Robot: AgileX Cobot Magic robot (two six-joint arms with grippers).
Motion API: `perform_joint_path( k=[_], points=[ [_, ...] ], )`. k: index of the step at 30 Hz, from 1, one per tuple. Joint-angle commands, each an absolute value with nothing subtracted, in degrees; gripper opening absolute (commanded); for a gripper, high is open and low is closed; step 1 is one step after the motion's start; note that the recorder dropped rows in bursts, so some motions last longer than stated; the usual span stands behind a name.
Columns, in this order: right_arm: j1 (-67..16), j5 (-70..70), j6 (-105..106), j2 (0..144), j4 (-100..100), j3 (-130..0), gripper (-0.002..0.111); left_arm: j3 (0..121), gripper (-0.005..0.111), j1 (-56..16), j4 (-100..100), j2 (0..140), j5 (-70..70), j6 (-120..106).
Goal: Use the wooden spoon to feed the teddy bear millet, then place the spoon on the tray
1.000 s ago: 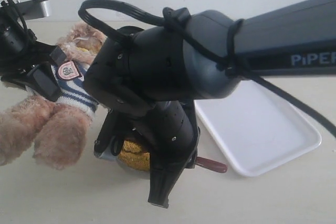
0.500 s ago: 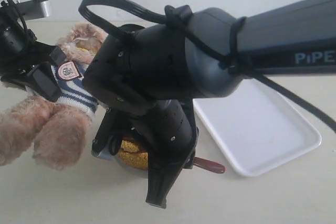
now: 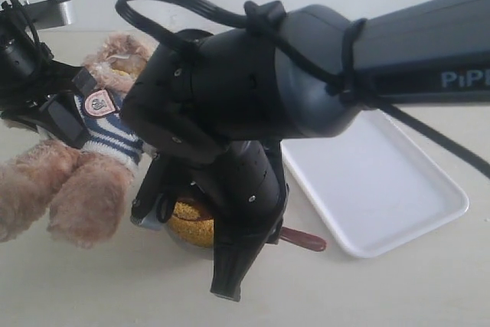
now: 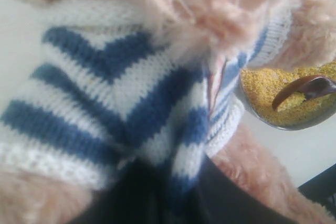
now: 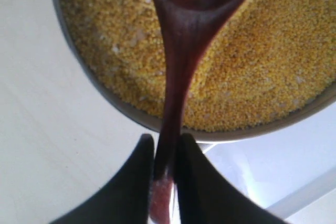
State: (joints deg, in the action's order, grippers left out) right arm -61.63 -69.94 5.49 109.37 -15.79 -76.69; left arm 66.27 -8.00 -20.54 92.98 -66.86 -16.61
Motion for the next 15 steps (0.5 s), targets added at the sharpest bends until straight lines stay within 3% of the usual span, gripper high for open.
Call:
perform_joint_path(
  k=[1,15],
  points=[
    [-60.22,-69.96,6.41,107.88,-14.06,-79.11,0.000,66.48,0.004,-7.86,-21.61,92.37,-67.25,-17.17],
    [-55.49,-69.96,12.39,107.77,-7.24,-81.25,0.000,66.48,0.004,-7.86,-21.61,92.37,-67.50,-17.17]
  ],
)
